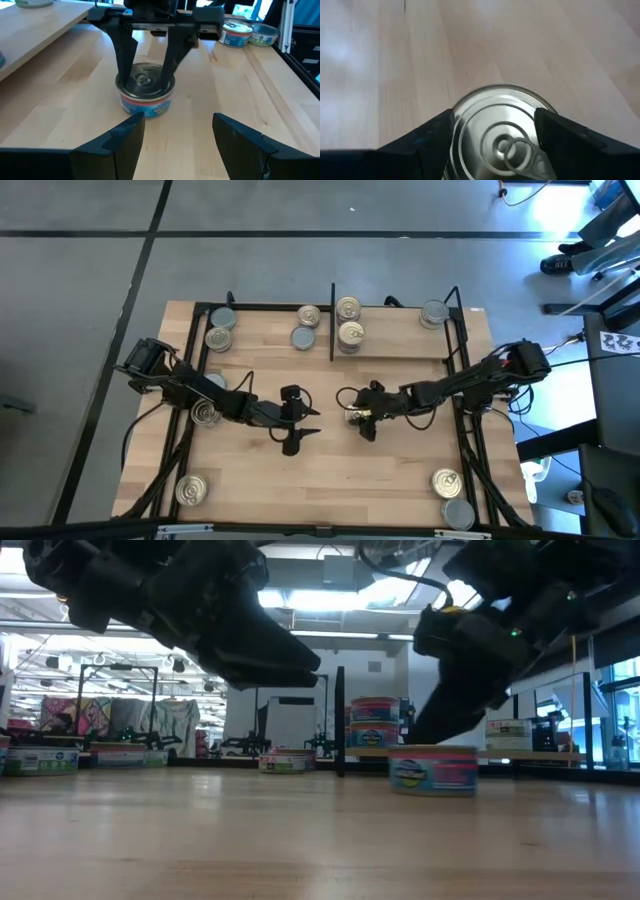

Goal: Stack canned seafood by type on shelf
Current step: Put the blue tuna can on the shelf

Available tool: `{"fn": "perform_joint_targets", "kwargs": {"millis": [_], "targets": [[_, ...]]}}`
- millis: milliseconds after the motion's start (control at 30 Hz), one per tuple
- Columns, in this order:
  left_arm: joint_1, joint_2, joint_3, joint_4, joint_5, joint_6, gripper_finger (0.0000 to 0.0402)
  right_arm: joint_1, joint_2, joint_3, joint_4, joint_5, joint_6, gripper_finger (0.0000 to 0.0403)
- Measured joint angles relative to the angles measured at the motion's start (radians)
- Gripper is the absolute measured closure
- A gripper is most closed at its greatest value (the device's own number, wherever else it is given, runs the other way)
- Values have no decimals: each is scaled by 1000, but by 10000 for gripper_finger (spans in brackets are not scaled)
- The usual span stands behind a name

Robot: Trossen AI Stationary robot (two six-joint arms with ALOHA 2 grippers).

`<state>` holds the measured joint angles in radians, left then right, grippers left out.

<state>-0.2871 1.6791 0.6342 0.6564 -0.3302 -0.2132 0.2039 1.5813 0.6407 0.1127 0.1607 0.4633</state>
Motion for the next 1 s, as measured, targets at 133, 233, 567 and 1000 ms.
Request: {"fn": "perform_joint_targets", "kwargs": {"millis": [133, 233, 567, 1000], "targets": [[0, 0, 0, -14, -9, -24, 171, 0, 40, -2, 151, 4, -28, 123], [0, 0, 0, -16, -15, -20, 171, 0, 56, -4, 225, 3, -50, 123], [0, 33, 69, -20, -119, 223, 171, 0, -120, -4, 25, -21, -50, 123], [10, 326, 436, -321, -270, 851, 171, 151, -335, -126, -296, 258, 83, 123]]}}
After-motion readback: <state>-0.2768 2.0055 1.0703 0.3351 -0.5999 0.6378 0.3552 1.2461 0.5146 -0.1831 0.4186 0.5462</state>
